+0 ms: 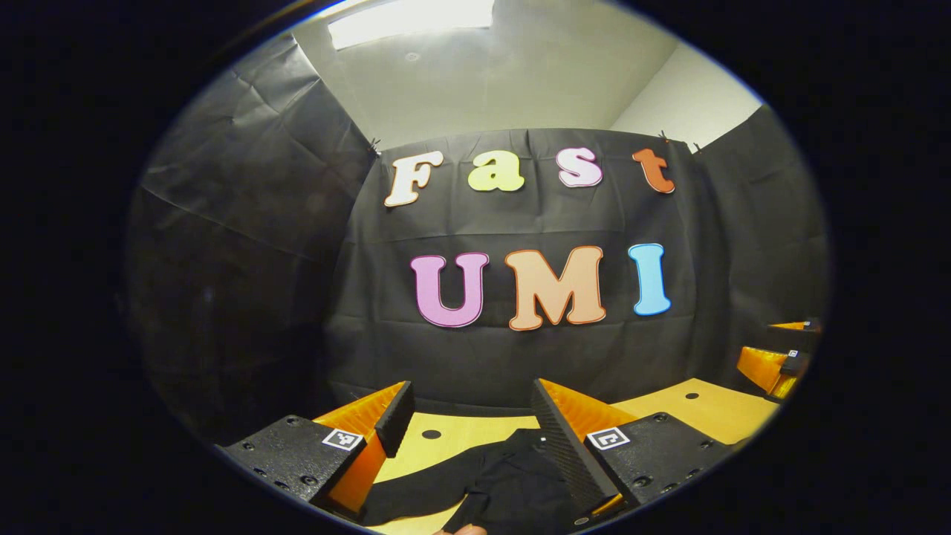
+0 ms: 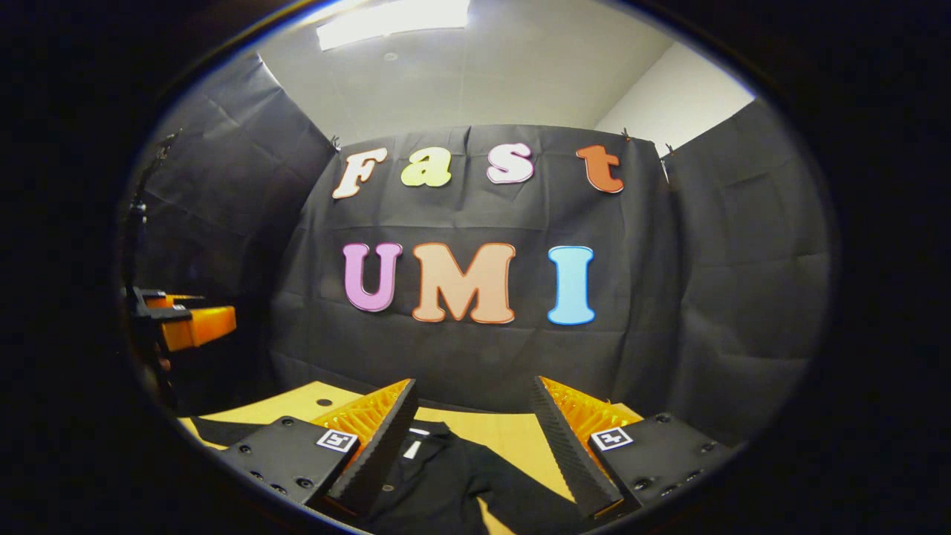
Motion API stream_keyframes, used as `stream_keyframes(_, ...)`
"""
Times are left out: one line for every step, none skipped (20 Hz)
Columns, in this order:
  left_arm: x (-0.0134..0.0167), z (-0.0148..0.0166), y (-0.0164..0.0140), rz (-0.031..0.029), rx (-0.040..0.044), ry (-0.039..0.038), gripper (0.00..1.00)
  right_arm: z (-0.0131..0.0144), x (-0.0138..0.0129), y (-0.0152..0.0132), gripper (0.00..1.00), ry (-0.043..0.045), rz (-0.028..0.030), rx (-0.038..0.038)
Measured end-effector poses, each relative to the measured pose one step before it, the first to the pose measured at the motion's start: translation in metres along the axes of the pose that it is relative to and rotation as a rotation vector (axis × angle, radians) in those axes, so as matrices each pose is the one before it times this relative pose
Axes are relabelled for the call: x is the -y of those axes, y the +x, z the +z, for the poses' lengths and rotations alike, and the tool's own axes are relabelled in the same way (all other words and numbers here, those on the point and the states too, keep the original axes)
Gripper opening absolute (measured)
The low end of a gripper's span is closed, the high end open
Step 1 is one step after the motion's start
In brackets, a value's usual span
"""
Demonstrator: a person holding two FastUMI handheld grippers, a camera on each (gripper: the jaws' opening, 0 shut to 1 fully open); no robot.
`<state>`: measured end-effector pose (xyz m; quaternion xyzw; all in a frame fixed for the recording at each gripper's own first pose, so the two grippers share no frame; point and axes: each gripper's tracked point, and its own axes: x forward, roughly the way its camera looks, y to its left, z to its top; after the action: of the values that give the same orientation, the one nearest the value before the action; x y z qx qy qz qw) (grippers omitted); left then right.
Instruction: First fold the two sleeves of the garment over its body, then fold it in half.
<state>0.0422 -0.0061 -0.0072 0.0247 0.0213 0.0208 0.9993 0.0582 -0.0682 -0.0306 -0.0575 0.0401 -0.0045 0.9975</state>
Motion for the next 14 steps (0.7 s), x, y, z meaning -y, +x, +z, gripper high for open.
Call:
stream_keyframes(0.00237,-0.00138,-0.00034,-0.00062,-0.00252,0.00088,0.92,-0.00596,0.01161,0.00180,0.98,-0.00892,-0.01720,-0.01294)
stream_keyframes(0.00155,0.00014,0.00074,0.00020,-0.00109,0.00129,0.93,-0.00466,0.01011,0.00140,0.96,-0.00564,-0.01493,-0.01420)
stream_keyframes(0.00248,0.00004,0.00100,-0.00107,-0.00169,0.00234,0.93,-0.00626,0.01175,0.00135,0.99,-0.00426,-0.01635,-0.01563)
stream_keyframes(0.00244,0.00007,0.00090,-0.00175,-0.00160,0.00353,0.93,-0.00616,0.01072,0.00088,0.99,-0.00337,-0.01446,-0.01736)
stream_keyframes(0.00246,0.00020,-0.00166,0.00018,0.00124,0.00333,0.93,-0.00725,0.01175,0.00194,0.99,-0.00336,-0.01516,-0.01733)
stream_keyframes(0.00228,0.00070,-0.00032,0.00168,0.00231,0.00238,0.93,-0.00595,0.01038,0.00083,0.99,-0.00231,-0.01394,-0.01512)
stream_keyframes(0.00081,0.00111,0.00030,0.00199,0.00093,0.00108,0.93,-0.00651,0.00816,0.00223,0.99,-0.00329,-0.00919,-0.01531)
stream_keyframes(0.00281,-0.00048,-0.00034,0.00058,-0.00202,0.00046,0.93,-0.00765,0.00921,0.00228,0.99,-0.00724,-0.01033,-0.01865)
stream_keyframes(0.00350,-0.00098,-0.00083,-0.00214,-0.00317,0.00096,0.93,-0.01040,0.00962,0.00191,0.99,-0.00906,-0.01263,-0.02364)
stream_keyframes(0.00299,-0.00021,-0.00142,-0.00170,-0.00368,0.00314,0.93,-0.00983,0.00771,0.00214,0.99,-0.00784,-0.00428,-0.02388)
stream_keyframes(0.00106,-0.00122,-0.00029,-0.00016,-0.00201,0.00493,0.93,-0.01211,0.00585,0.00241,0.98,-0.00822,-0.00282,-0.02525)
stream_keyframes(0.00176,0.00033,-0.00046,0.00161,-0.00105,0.00568,0.93,-0.01012,0.00622,0.00178,0.99,-0.00882,-0.00247,-0.02540)
stream_keyframes(0.00121,-0.00079,-0.00074,0.00278,-0.00197,0.00578,0.93,-0.01205,0.00431,0.00091,0.98,-0.00614,0.00039,-0.02522)
stream_keyframes(0.00178,0.00043,-0.00093,0.00071,-0.00186,0.00495,0.92,-0.01134,0.00407,0.00127,0.99,-0.00109,0.00211,-0.02740)
